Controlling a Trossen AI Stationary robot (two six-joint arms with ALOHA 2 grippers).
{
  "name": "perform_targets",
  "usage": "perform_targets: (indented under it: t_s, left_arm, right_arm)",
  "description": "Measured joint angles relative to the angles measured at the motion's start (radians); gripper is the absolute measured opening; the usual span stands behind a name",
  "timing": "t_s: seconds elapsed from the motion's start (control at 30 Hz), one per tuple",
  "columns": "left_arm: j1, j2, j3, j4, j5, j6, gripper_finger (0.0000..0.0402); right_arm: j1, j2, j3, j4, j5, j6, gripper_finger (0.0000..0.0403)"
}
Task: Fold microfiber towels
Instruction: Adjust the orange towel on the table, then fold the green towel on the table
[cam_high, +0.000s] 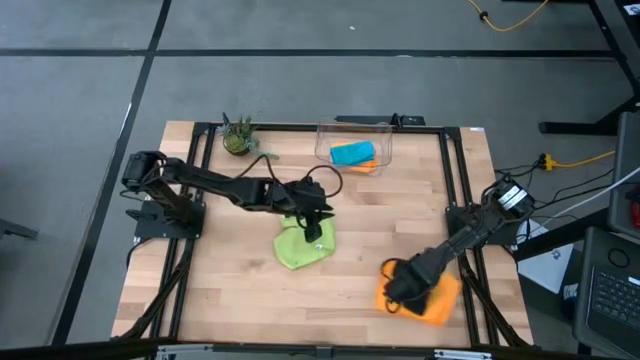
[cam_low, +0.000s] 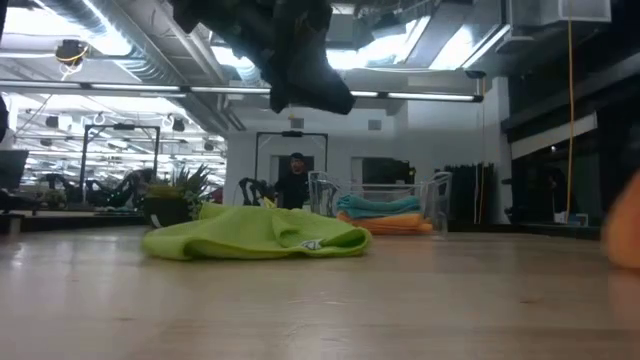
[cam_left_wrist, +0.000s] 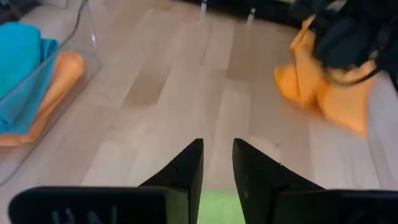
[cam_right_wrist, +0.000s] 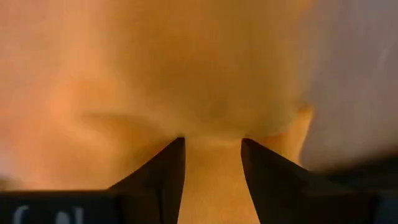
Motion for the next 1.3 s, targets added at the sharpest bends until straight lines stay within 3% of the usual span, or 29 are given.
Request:
perform_targets:
  t_s: [0.13, 0.3, 0.4, 0.57, 0.67, 0.83, 1.03, 1.3]
  left_arm:
    - [0.001, -0.001, 0.019, -0.022, 0.000, 0.022, 0.0080]
    - [0.014, -0.005, 0.059, -0.228, 0.000, 0.032, 0.0080]
    - [0.026, -0.024, 0.091, -0.376, 0.001, 0.031, 0.0080]
    - [0.031, -0.037, 0.098, -0.622, 0.152, -0.028, 0.0080]
    - [0.011, -0.037, 0.076, -0.683, 0.169, -0.032, 0.0080]
    - [-0.043, -0.036, 0.063, -0.740, 0.166, -0.090, 0.0080]
    - [-0.134, -0.036, 0.063, -0.759, 0.131, -0.138, 0.0080]
    - [-0.239, -0.036, 0.063, -0.756, 0.020, -0.263, 0.0080]
  right_arm:
    - [0.055, -0.034, 0.010, -0.037, -0.062, 0.031, 0.0159]
    - [0.085, -0.063, 0.092, -0.022, -0.002, 0.075, 0.0159]
    - [0.085, -0.074, 0.160, -0.022, 0.145, 0.040, 0.0159]
    - [0.023, -0.076, 0.211, 0.079, 0.562, 0.037, 0.0159]
    - [-0.055, -0.046, 0.202, 0.249, 0.663, -0.100, 0.0159]
    - [-0.194, 0.042, 0.199, 0.500, 0.690, -0.414, 0.0159]
    - [-0.320, 0.168, 0.199, 0.886, 0.745, -0.602, 0.0159]
    - [-0.411, 0.316, 0.205, 1.015, 0.785, -0.576, 0.0159]
